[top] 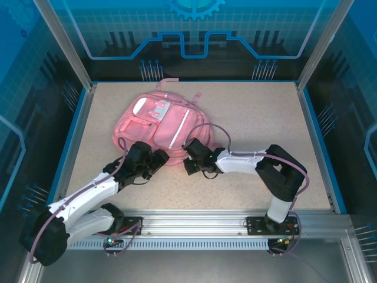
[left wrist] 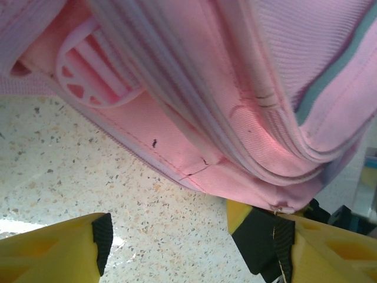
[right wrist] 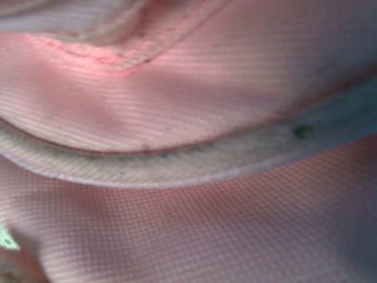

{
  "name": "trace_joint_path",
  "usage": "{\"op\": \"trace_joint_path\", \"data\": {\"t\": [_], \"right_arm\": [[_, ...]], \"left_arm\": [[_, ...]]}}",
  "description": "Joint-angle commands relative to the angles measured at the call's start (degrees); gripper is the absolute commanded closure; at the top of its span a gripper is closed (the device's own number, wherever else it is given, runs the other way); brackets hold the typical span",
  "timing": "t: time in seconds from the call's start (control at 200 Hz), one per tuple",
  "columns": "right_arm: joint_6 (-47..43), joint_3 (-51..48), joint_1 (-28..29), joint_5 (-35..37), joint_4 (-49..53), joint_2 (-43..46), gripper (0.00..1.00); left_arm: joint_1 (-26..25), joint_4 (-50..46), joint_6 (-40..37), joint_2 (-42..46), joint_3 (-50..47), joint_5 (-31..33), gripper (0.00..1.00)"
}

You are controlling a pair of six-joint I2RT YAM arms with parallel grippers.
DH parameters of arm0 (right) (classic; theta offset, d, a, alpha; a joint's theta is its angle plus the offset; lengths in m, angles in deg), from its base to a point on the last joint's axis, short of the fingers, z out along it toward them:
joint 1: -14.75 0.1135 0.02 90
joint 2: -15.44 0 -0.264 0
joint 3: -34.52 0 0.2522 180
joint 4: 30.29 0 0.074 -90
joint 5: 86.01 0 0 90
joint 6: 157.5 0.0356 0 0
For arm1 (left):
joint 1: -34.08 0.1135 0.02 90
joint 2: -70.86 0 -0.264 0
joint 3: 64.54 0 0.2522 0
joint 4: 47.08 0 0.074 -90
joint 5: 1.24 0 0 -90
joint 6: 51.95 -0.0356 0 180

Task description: Pack the student bag

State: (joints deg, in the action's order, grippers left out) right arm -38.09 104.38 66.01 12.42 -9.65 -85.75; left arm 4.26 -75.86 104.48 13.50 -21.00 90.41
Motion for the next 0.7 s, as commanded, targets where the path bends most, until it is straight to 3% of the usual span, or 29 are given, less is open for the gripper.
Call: {"op": "trace_joint_path", "data": {"t": [0.0, 0.4, 0.695], "right_arm": [[-1.02, 2.18, 1.2, 1.51, -0.62, 0.54, 0.97], [-3.21, 9.73, 4.26, -6.32, -0.27, -1.15, 1.0], [-1.43, 8.58, 4.29, -7.71, -0.93, 0.48, 1.0]], "left_arm": [[0.34, 4.52, 4.05, 0.45, -2.69, -1.13, 0.29], [0.27, 13.14, 8.81, 0.76, -9.0, 1.01, 0.31], [0.29, 19.96, 12.39, 0.84, -11.0, 4.73, 0.32]]}}
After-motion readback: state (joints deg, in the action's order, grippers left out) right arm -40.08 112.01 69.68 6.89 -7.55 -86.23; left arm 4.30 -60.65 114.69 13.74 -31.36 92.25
